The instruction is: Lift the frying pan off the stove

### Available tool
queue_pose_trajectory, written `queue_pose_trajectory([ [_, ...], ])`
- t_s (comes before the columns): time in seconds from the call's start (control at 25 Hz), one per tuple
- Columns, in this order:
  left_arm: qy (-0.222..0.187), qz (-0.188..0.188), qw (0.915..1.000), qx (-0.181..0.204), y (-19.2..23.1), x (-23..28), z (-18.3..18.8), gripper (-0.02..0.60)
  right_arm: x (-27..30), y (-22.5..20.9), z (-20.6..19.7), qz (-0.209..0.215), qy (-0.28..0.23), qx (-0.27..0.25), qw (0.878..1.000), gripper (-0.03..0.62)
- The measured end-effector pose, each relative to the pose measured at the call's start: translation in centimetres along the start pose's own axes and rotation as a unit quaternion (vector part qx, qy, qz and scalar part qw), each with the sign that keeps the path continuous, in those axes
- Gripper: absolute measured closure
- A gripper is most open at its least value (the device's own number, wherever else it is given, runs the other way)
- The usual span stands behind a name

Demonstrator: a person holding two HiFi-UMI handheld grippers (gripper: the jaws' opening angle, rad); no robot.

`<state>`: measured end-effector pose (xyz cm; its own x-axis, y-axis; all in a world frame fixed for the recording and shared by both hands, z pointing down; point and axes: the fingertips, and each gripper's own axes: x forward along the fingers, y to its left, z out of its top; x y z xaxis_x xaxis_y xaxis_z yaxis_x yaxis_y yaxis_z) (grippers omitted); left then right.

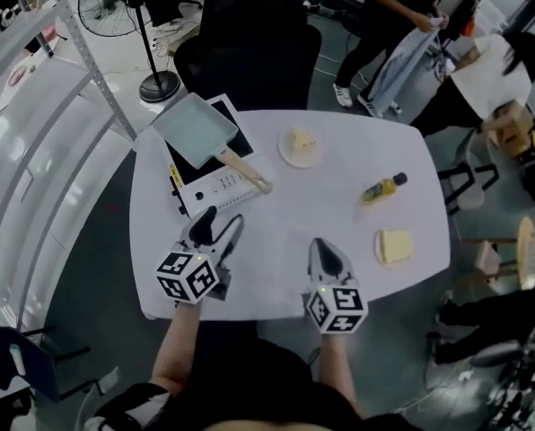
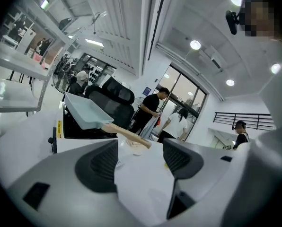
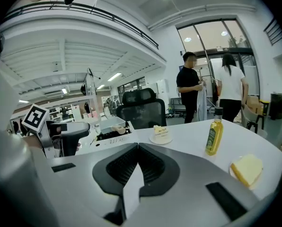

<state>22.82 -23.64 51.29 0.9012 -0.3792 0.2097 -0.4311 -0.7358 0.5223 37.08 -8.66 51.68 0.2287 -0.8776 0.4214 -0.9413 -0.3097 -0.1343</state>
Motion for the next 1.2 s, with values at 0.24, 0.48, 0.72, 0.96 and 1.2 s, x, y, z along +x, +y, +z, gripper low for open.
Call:
queue_pose_trajectory([
  [0.24, -0.014, 0.024, 0.9993, -0.024, 1.1, 0.0, -0.2, 0.299, 2.4, -0.6, 1.3, 0.025, 0.007, -0.023, 0.999, 0.588],
  [0.48, -0.041, 0.069, 0.9955, -0.049, 2.3, -1.9, 0.2, 0.299, 4.7, -0.3, 2.4, 0.067, 0.019, -0.041, 0.997, 0.588],
  [0.72, -0.079, 0.108, 0.9878, -0.079, 3.0, -2.4, 1.0, 0.299, 6.9, -0.7, 4.1, 0.108, 0.023, -0.06, 0.992, 0.588],
  [0.96, -0.109, 0.127, 0.9797, -0.11, 2.4, -2.6, 1.2, 0.299, 8.9, -1.3, 5.7, 0.148, 0.015, -0.068, 0.987, 0.588],
  [1.2, -0.133, 0.119, 0.9678, -0.177, 1.9, -1.8, 0.2, 0.299, 10.1, -1.6, 5.5, 0.177, 0.027, -0.07, 0.981, 0.588],
])
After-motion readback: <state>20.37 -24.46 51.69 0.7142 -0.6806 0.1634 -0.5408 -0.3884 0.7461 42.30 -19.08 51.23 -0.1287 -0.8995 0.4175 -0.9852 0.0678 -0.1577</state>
